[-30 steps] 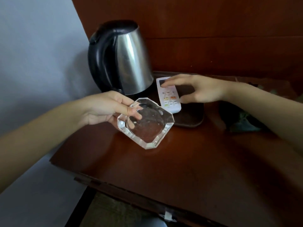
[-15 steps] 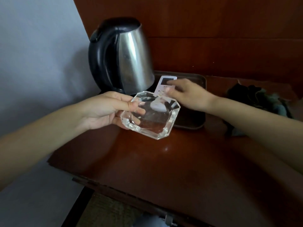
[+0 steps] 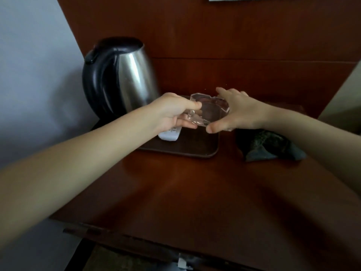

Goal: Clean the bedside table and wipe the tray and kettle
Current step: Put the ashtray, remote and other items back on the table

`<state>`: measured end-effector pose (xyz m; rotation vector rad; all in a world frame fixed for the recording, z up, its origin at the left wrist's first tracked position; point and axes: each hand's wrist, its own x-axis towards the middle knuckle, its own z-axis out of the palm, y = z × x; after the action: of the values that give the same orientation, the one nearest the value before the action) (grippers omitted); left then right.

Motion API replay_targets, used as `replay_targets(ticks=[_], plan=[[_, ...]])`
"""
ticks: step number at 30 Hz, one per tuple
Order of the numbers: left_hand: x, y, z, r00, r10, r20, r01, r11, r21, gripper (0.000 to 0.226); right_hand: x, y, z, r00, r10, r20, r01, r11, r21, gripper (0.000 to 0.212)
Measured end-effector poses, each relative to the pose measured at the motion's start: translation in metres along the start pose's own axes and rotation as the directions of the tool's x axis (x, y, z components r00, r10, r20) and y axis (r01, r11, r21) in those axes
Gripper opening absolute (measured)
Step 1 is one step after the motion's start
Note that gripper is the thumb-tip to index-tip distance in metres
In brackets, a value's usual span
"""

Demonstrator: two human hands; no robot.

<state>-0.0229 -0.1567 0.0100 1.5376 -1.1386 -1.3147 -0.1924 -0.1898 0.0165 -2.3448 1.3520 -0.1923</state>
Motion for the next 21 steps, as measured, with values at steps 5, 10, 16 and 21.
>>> replay_targets(ticks=[5, 10, 16, 21], plan=[[-0.012, 0.002, -0.008, 0.989, -0.028, 0.145, 0.022, 0.999, 0.046, 0.024, -0.01, -0.006, 0.001, 1.0, -0.028, -0.002, 0.028, 1.0, -0.004, 0.082], [-0.029, -0.005, -0.017, 0.962, 0.042, 0.27, -0.09, 0.981, 0.171, 0.029, -0.045, -0.007, 0.006, 0.996, -0.053, -0.071, 0.058, 0.996, 0.063, 0.085], [-0.047, -0.042, -0.056, 0.96, -0.076, 0.269, 0.011, 0.972, 0.236, 0.059, -0.077, -0.044, 0.039, 0.993, -0.118, -0.018, 0.117, 0.993, -0.018, 0.089], [-0.088, -0.065, -0.107, 0.986, -0.107, 0.127, 0.078, 0.974, 0.213, 0.095, -0.072, -0.093, 0.082, 0.976, -0.213, -0.044, 0.213, 0.977, -0.002, 0.084]])
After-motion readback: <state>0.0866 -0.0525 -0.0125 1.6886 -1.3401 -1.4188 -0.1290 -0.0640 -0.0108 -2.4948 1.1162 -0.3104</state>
